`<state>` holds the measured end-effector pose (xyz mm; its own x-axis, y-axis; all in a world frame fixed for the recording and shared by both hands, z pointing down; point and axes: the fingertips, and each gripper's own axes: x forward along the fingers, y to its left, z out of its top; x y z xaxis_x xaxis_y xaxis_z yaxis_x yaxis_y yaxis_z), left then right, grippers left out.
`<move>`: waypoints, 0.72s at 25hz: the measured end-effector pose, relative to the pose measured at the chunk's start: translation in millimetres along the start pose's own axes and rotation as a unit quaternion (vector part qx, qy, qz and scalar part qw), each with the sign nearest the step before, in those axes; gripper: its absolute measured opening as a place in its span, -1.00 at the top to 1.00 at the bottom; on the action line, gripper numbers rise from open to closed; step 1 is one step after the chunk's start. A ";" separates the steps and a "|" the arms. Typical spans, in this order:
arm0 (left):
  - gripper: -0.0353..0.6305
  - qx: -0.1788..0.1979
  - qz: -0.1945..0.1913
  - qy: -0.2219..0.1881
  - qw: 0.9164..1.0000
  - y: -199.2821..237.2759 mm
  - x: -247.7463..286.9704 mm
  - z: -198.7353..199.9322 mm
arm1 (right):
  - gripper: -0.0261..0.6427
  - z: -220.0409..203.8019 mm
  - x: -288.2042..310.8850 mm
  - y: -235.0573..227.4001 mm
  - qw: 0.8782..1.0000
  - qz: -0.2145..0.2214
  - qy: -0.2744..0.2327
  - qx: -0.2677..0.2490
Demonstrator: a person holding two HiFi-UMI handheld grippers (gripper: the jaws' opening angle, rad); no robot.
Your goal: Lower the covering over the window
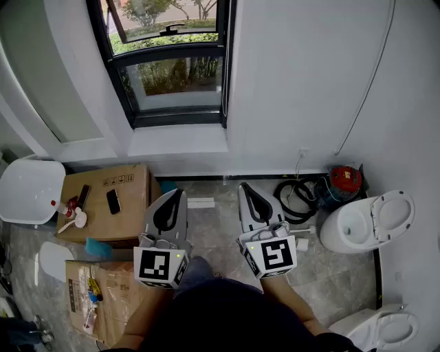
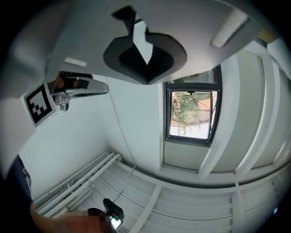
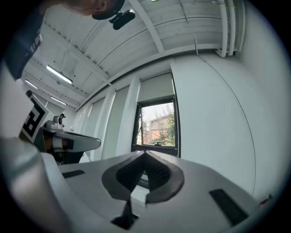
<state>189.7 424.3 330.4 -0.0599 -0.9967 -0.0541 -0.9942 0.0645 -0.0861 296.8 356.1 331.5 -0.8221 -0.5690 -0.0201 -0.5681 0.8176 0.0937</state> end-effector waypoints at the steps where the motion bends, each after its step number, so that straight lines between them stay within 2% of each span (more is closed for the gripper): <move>1: 0.87 0.001 0.001 0.000 1.000 2.8 0.3 0.0 | 0.89 -1.0 2.4 1.8 1.000 0.001 0.001 -0.003; 7: 0.87 -0.004 -0.003 0.007 1.000 17.9 9.8 -12.8 | 0.89 -12.7 20.4 11.3 1.000 0.013 -0.004 -0.012; 10: 0.87 -0.018 -0.014 0.013 1.000 27.7 22.4 -24.7 | 0.89 -20.3 30.7 9.9 1.000 0.005 0.020 -0.014; 18: 0.85 -0.034 -0.073 0.021 0.997 79.8 95.8 -45.6 | 0.88 -41.1 119.0 -8.7 0.999 -0.030 0.025 0.009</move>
<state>100.6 331.7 363.7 0.0837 -0.9965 -0.0046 -0.9963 -0.0836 -0.0217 205.4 277.6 369.2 -0.7843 -0.6199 0.0244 -0.6169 0.7835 0.0751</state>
